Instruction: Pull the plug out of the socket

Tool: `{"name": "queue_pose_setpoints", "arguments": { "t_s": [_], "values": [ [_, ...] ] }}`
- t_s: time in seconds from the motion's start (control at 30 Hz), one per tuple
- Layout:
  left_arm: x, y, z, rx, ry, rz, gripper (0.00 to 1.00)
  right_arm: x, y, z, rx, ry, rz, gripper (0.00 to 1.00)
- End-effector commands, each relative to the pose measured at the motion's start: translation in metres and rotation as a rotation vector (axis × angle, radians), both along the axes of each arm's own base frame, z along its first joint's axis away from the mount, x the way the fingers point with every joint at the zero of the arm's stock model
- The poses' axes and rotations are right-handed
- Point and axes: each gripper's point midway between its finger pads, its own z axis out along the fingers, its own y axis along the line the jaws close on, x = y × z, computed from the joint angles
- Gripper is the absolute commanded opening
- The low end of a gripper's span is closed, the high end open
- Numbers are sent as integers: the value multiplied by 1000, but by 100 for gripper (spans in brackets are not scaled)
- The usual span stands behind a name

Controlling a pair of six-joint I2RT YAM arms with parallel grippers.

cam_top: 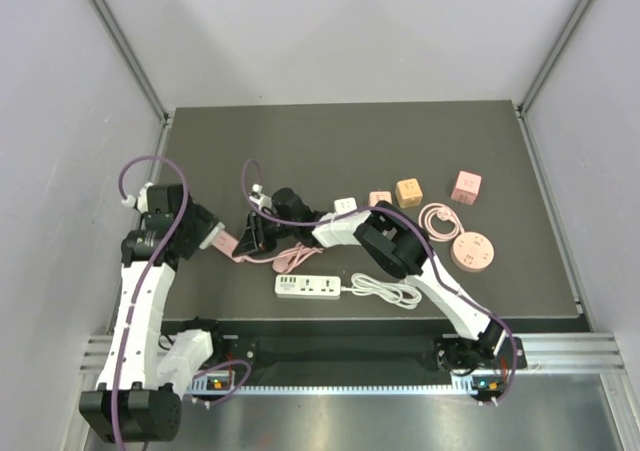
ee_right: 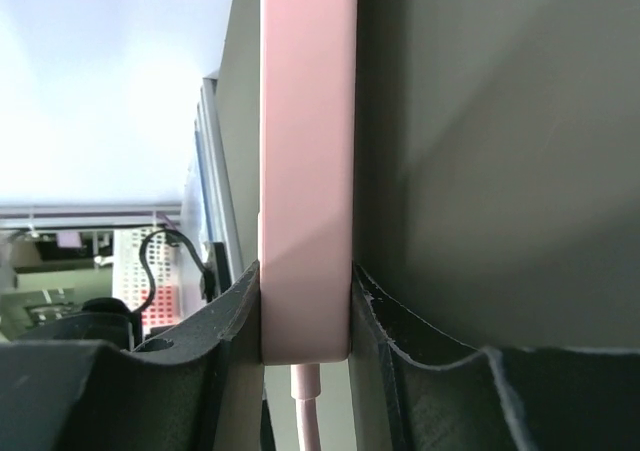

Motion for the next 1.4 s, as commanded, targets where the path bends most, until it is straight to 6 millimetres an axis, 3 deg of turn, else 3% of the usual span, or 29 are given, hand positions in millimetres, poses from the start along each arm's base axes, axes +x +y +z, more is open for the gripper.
{"name": "queue_pose_setpoints", "arguments": {
  "t_s": [0.0, 0.07, 0.13, 0.3, 0.43, 0.47, 0.63, 0.67, 0.7, 0.73, 0.77, 0.8, 0.83, 0.87, 0.9, 0.93, 0.97, 1.0, 1.03, 1.07, 1.1, 1.17, 1.2, 1.23, 1.3, 1.37],
  "values": [
    [2, 21, 49, 149, -98, -9, 0, 7, -21, -54, -186, -49, -32, 3],
    [-2, 28, 56, 198, -91, -8, 0, 9, -20, -53, -185, -69, -22, 16],
    [-4, 30, 58, 212, -83, -16, 0, 10, -18, -49, -182, -88, -15, 21],
    [-5, 22, 61, 201, -98, -71, 0, 20, -15, -20, -154, -223, 17, 49],
    [-5, 16, 68, 185, -132, -104, 0, 33, -13, 19, -159, -330, 27, 67],
    [-5, 13, 70, 174, -139, -118, 0, 35, -12, 37, -141, -354, 22, 73],
    [7, -4, 72, 95, -192, -162, 0, 49, -32, 86, -122, -403, -7, 81],
    [10, -9, 72, 65, -203, -168, 0, 52, -36, 109, -101, -434, -21, 83],
    [11, -16, 66, 35, -201, -188, 0, 56, -42, 117, -104, -460, -29, 84],
    [14, -26, 65, -10, -218, -224, 0, 68, -54, 122, -133, -476, -65, 85],
    [22, -32, 68, -31, -251, -245, 0, 75, -63, 145, -126, -510, -100, 85],
    [24, -37, 62, -66, -247, -248, 0, 83, -74, 154, -137, -540, -131, 85],
    [26, -49, 58, -106, -240, -286, 0, 102, -97, 145, -194, -545, -205, 86],
    [32, -53, 56, -127, -250, -283, 0, 109, -112, 168, -182, -578, -259, 86],
    [34, -73, 50, -141, -232, -346, 0, 118, -127, 172, -193, -588, -303, 86],
    [37, -78, 47, -123, -226, -348, 0, 136, -158, 153, -248, -584, -385, 86],
    [42, -85, 46, -109, -228, -355, 0, 140, -177, 173, -231, -615, -443, 86],
    [48, -96, 48, -90, -243, -379, 0, 146, -193, 173, -234, -628, -488, 87],
    [52, -114, 39, -43, -221, -415, 0, 156, -222, 152, -267, -629, -545, 87],
    [56, -126, 41, -36, -230, -444, 0, 157, -239, 164, -254, -663, -586, 89],
    [64, -148, 33, -36, -225, -496, 0, 164, -264, 146, -289, -664, -634, 89],
    [74, -167, 28, -48, -224, -531, 0, 168, -288, 149, -305, -708, -671, 89],
    [81, -178, 16, -50, -202, -553, 0, 170, -299, 145, -325, -712, -693, 89],
    [92, -186, 18, -57, -236, -554, 0, 174, -318, 133, -359, -707, -738, 89],
    [107, -192, 6, -46, -243, -534, 0, 177, -344, 133, -347, -707, -805, 90],
    [127, -201, 10, -48, -309, -528, 0, 175, -354, 141, -306, -704, -839, 90]
  ]
}}
